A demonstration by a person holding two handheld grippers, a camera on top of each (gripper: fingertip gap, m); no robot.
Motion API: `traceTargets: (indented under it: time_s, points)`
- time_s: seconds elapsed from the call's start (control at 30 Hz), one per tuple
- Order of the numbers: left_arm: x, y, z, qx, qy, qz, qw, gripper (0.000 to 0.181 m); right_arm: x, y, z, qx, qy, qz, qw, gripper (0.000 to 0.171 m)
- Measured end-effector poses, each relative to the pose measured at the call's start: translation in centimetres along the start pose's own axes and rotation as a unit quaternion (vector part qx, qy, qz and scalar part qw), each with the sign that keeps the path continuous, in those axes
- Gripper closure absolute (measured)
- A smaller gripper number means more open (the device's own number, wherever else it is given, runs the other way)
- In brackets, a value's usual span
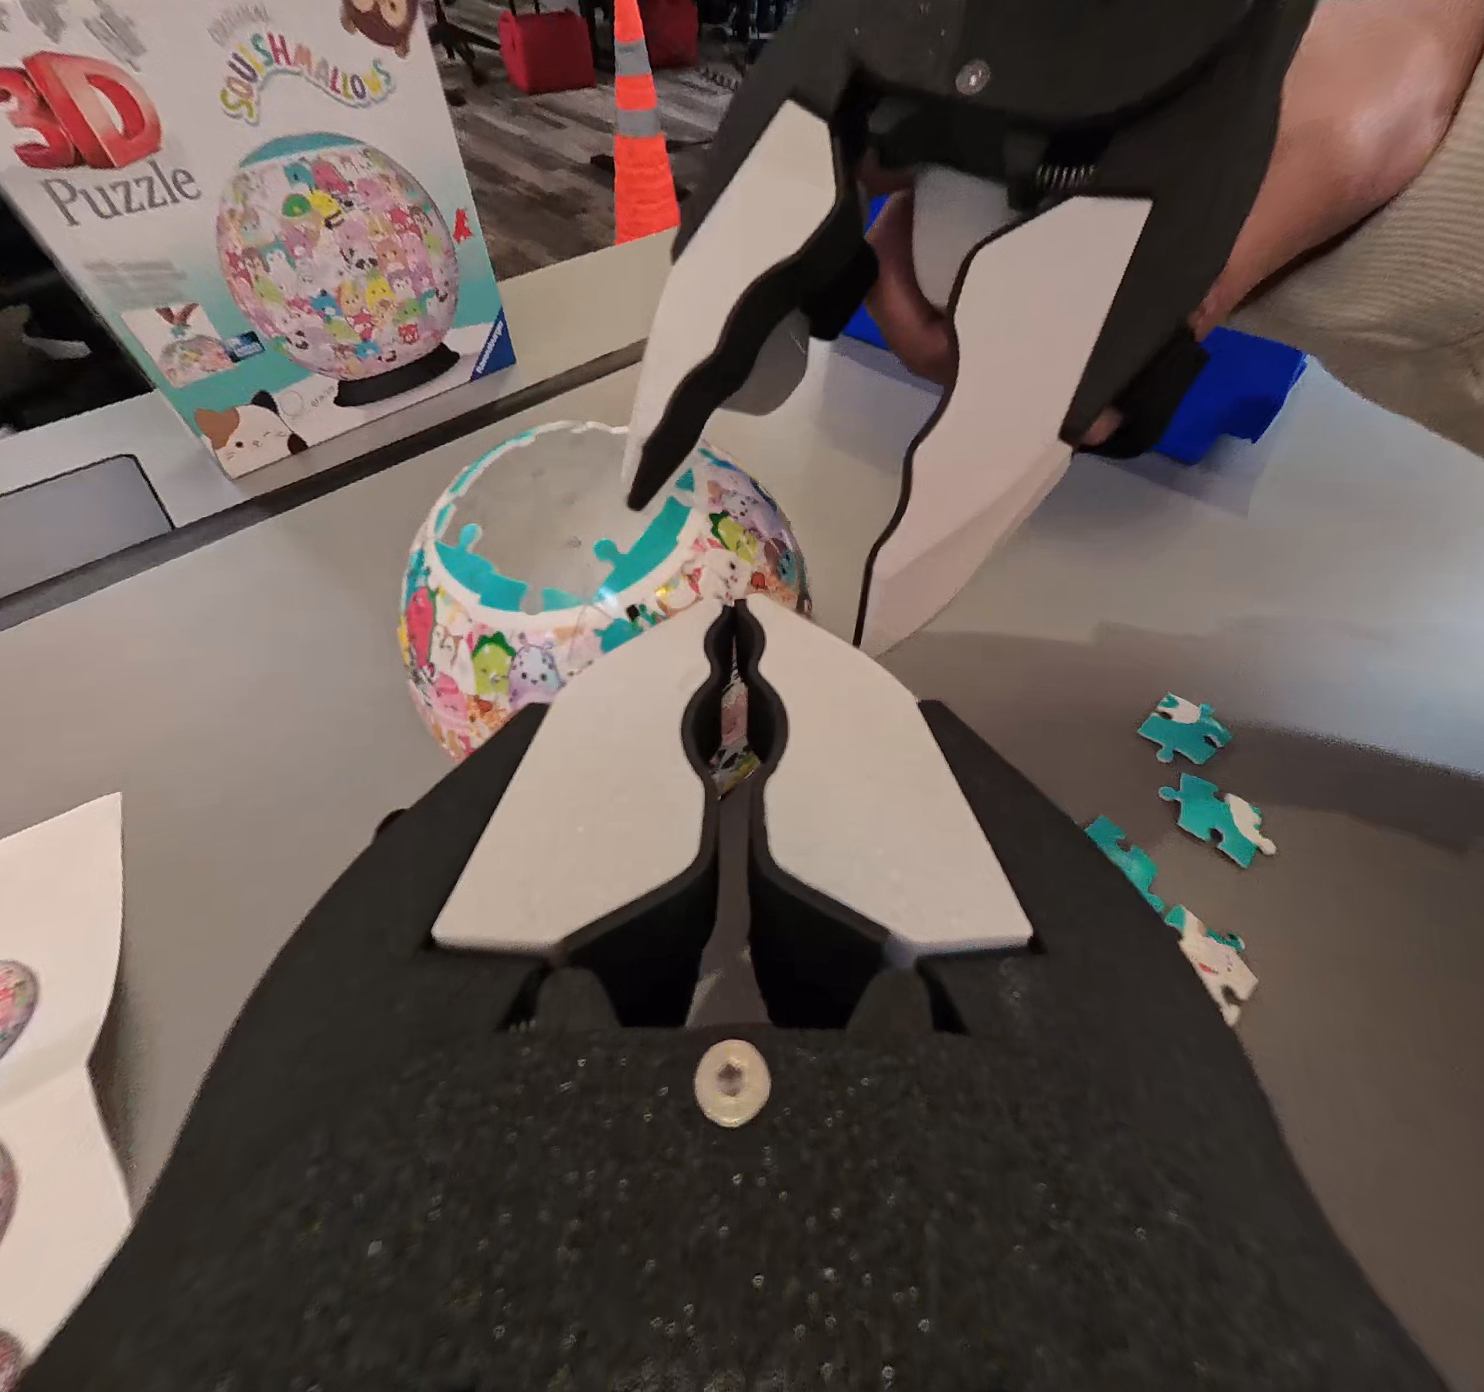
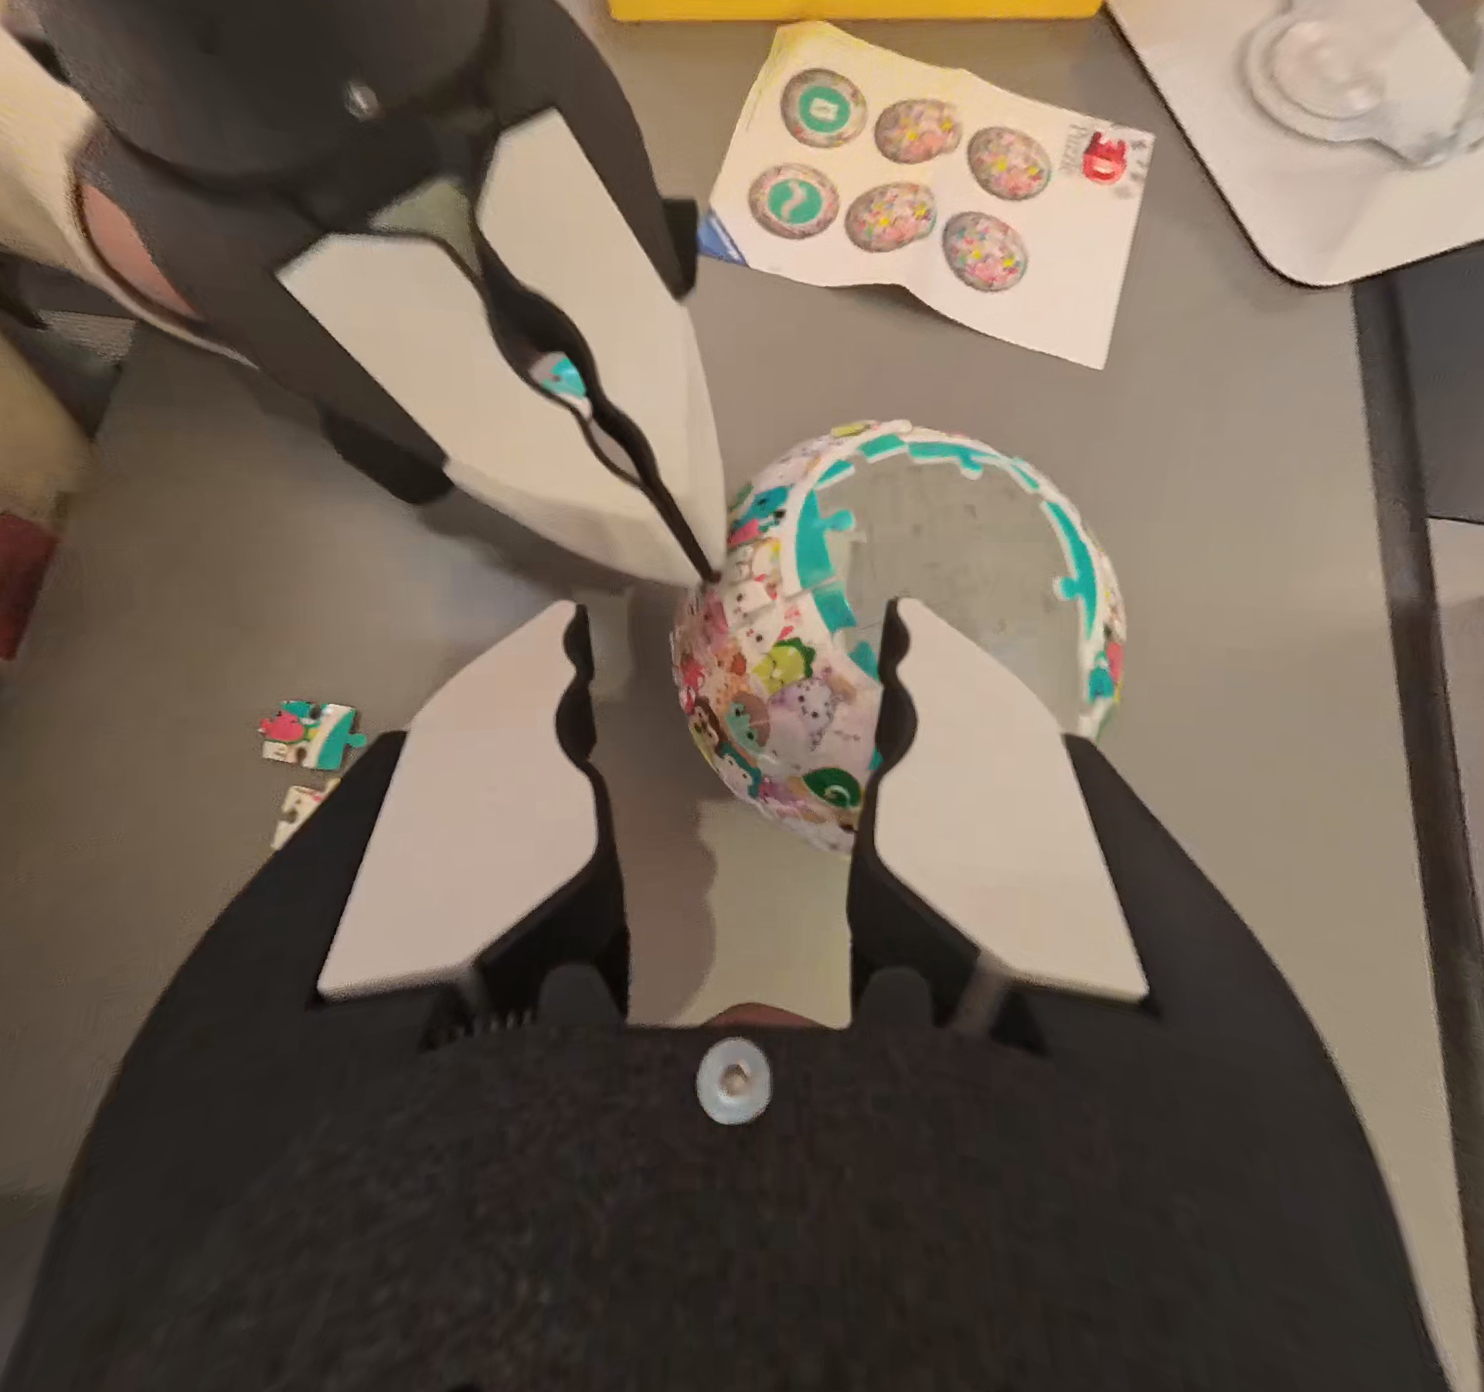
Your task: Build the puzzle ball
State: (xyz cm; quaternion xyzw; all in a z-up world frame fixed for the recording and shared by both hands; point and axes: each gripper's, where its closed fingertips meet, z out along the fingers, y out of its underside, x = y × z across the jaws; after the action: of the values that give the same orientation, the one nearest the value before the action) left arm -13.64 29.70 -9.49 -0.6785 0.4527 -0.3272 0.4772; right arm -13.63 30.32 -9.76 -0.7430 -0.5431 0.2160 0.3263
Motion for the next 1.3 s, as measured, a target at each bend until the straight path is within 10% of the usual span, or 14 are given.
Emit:
traceTargets:
  time_s: [0.87,1.13,1.3]
  points:
    - [-1.7,0.7,-0.4,-0.028,-0.057,0.050,0.997,0.181,-1.0,-0.6,0.6,0.009,-0.078,0.013,0.997,0.107]
    - [-1.0,2.8,-0.7,-0.034,-0.054,-0.008,0.998,0.181,2.1,0.4,-3.8,0.045,0.063,0.017,0.997,0.109]
    - [-0.6,3.3,-1.0,-0.017,-0.013,-0.092,0.996,0.148,3.7,5.3,-2.0,0.125,0.035,0.212,0.969,0.055]
